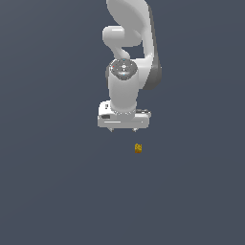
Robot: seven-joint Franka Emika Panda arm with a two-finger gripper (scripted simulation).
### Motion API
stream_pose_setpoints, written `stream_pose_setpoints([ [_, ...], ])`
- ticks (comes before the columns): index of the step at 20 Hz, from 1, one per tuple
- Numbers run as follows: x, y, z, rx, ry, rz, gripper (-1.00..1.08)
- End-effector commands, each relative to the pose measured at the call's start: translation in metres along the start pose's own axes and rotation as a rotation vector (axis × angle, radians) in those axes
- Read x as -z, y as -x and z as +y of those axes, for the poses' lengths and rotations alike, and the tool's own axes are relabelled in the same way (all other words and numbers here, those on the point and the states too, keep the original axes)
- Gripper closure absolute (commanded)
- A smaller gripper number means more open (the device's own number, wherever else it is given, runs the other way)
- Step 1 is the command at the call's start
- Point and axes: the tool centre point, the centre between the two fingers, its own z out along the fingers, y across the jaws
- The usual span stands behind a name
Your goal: Pick up the object and move it to a goal position.
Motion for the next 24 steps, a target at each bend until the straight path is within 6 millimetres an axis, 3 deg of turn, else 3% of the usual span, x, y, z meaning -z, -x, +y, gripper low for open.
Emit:
stream_pose_setpoints([
  [1,0.000,0.000,0.000,0.000,0.000,0.000,-0.92],
  [9,-0.009,0.005,-0.021,0.037,-0.029,-0.012,-0.92],
  [16,-0.012,0.004,-0.023,0.031,-0.027,-0.011,-0.92],
  [24,-0.041,-0.005,-0.045,-0.018,-0.017,0.004,-0.92],
])
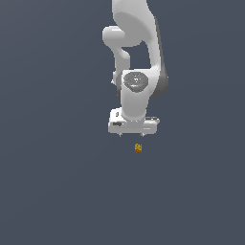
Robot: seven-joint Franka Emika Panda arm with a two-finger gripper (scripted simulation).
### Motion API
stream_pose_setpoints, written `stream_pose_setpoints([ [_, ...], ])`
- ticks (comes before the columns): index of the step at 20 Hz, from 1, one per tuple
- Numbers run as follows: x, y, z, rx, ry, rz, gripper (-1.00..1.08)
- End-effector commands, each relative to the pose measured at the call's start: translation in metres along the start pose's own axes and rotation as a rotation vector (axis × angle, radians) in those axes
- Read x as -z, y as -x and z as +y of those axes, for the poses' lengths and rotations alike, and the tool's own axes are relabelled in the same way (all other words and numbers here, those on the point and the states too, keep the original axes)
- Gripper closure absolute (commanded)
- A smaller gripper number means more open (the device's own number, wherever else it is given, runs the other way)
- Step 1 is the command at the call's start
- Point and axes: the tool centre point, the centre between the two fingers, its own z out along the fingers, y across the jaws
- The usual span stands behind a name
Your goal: Pick up the object and move it to a goal position.
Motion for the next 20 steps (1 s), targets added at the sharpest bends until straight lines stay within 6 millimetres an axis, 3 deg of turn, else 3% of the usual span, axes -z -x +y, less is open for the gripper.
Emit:
stream_pose_setpoints([
  [1,-0.013,-0.003,-0.009,-0.020,0.004,0.006,-0.92],
  [9,-0.048,-0.010,-0.034,-0.075,0.013,0.026,-0.92],
  [20,-0.060,-0.010,-0.039,-0.084,0.015,0.029,-0.92],
])
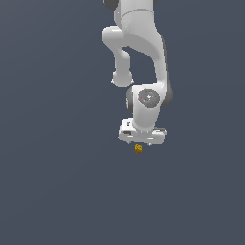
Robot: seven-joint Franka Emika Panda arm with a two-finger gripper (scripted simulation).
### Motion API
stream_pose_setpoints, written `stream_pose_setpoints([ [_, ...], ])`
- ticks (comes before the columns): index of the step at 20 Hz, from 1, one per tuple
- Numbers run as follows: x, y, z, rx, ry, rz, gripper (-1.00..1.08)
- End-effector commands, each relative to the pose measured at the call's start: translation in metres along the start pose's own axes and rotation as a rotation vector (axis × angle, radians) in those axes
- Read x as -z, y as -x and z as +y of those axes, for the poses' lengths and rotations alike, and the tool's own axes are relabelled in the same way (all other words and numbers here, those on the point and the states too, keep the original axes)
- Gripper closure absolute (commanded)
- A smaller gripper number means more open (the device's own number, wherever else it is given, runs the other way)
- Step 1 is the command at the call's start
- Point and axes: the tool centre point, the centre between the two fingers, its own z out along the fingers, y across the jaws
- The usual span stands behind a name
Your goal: Pick up the object and move it to a goal position.
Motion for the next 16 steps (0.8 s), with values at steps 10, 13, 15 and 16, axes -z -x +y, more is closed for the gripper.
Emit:
stream_pose_setpoints([
  [10,-0.045,0.001,0.000,-0.002,0.000,0.001,-0.92],
  [13,-0.048,0.000,0.000,-0.003,0.000,0.001,-0.92],
  [15,-0.048,0.000,0.000,-0.003,0.000,0.001,1.08],
  [16,-0.048,0.000,0.000,-0.003,0.000,0.001,1.08],
])
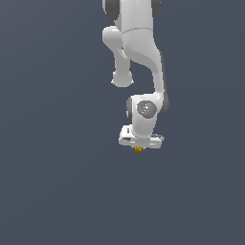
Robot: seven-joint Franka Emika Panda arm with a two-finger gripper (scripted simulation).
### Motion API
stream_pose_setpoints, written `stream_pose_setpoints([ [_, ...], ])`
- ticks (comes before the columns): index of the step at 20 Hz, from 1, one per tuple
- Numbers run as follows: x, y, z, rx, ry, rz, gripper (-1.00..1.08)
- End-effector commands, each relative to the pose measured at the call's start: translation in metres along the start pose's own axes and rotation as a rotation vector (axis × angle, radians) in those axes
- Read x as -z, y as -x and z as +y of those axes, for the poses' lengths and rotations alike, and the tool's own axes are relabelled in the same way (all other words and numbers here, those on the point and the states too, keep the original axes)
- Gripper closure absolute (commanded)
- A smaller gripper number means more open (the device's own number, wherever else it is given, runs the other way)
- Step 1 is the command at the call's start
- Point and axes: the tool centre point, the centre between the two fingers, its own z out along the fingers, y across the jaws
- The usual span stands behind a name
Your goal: Pick up the object and move it to a goal position.
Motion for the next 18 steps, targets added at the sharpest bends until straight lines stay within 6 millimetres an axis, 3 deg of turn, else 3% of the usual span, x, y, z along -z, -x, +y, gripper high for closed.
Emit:
stream_pose_setpoints([
  [1,0.000,0.000,0.000,0.000,0.000,0.001,1.08],
  [11,0.001,-0.001,0.000,0.003,-0.001,0.003,1.08],
  [18,0.025,-0.018,-0.007,0.053,-0.021,0.041,1.08],
])
